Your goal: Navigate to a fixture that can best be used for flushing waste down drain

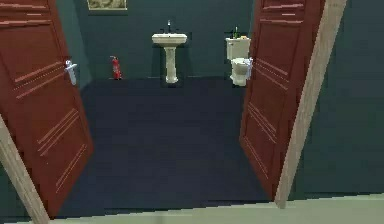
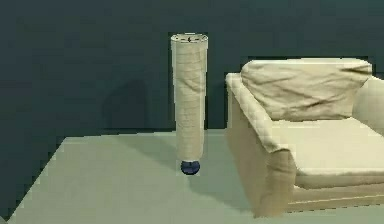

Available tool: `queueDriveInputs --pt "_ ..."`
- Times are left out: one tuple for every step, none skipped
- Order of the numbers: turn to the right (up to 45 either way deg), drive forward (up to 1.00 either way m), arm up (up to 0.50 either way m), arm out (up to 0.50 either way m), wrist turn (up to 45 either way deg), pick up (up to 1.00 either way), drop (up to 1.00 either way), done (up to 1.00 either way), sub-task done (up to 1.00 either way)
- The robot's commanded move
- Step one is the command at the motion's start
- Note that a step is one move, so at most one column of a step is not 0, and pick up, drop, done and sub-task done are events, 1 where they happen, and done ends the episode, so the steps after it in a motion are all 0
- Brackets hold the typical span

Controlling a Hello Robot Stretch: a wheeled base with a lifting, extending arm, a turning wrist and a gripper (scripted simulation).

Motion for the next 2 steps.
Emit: queueDriveInputs --pt "0.0 1.0 0.0 0.0 0.0 0.0 0.0 0.0 0.0" --pt "-3.0 0.0 0.0 0.0 0.0 0.0 0.0 0.0 0.0"
